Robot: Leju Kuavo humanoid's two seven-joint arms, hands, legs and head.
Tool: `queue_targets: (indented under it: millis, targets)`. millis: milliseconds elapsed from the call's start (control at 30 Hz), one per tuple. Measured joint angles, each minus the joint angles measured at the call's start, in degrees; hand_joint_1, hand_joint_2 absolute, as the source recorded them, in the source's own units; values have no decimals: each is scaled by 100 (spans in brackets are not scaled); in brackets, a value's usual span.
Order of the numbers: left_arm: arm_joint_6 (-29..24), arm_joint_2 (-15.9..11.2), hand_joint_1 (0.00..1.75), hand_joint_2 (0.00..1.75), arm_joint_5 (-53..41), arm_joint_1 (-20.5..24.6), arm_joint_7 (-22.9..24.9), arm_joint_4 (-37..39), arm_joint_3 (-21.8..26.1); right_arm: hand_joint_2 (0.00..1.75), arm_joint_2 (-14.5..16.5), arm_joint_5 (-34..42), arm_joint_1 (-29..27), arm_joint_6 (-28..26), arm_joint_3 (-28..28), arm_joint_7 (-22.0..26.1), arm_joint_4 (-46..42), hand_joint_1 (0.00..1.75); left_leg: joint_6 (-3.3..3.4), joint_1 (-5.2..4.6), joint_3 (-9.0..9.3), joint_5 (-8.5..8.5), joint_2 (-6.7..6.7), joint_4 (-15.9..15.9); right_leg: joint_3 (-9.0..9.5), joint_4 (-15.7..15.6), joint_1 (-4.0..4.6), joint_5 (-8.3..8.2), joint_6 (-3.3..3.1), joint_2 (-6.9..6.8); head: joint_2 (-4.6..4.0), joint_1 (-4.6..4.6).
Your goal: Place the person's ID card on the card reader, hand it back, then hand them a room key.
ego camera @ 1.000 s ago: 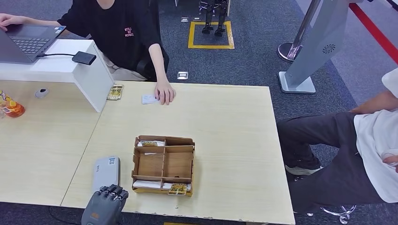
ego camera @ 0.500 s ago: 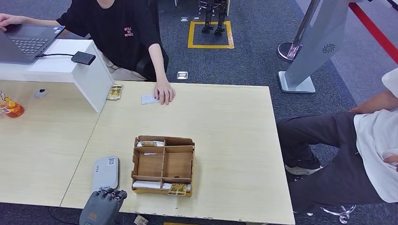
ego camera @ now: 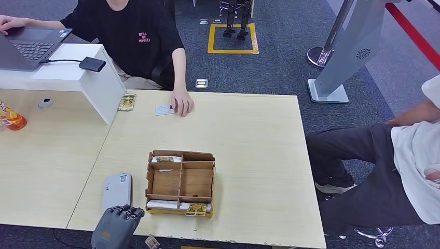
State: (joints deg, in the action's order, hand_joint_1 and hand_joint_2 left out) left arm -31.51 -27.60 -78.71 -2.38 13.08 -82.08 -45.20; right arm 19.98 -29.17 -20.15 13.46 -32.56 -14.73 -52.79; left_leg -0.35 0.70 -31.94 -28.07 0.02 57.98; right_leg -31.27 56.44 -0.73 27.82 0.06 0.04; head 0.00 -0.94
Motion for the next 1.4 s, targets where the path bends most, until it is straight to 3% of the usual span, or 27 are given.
queue_targets:
  millis: [267,300,400,433,467,633,967,1400]
  targets:
    - [13,76,175,175,25,75,-95,37,0,0,0,-86,23,48,-125,45,42,0,0,0,0,0,0,0,-1,0,0,0,0,0,0,0]
    - [13,81,161,175,27,75,-95,40,0,0,0,-97,23,52,-138,52,46,0,0,0,0,0,0,0,-1,0,0,0,0,0,0,0]
    - [-3,92,55,175,36,70,-95,43,0,0,1,-110,22,57,-163,60,56,0,0,0,-1,0,0,0,-1,0,0,1,0,0,0,0]
    - [-22,94,32,175,39,65,-93,42,0,0,1,-105,21,55,-166,61,57,0,0,0,-1,0,0,0,-1,0,0,1,0,0,0,0]
    - [-51,95,28,175,42,58,-89,42,0,0,1,-92,19,49,-167,61,57,0,0,0,-1,0,0,0,-1,0,0,1,0,0,0,0]
    - [-299,101,17,175,-10,-4,-39,-49,1,0,2,82,-6,-23,-148,19,54,0,0,0,0,0,0,0,-1,0,0,1,0,0,0,0]
    - [-467,100,14,175,-93,-68,-109,-493,14,0,12,389,-159,-151,103,-128,-65,0,0,0,0,0,0,0,0,0,0,0,0,0,0,1]
    - [298,1,12,175,2023,-5,-1438,-993,15,0,16,554,-313,-184,315,-235,-293,0,0,0,0,0,0,0,-1,0,0,0,0,1,0,0]
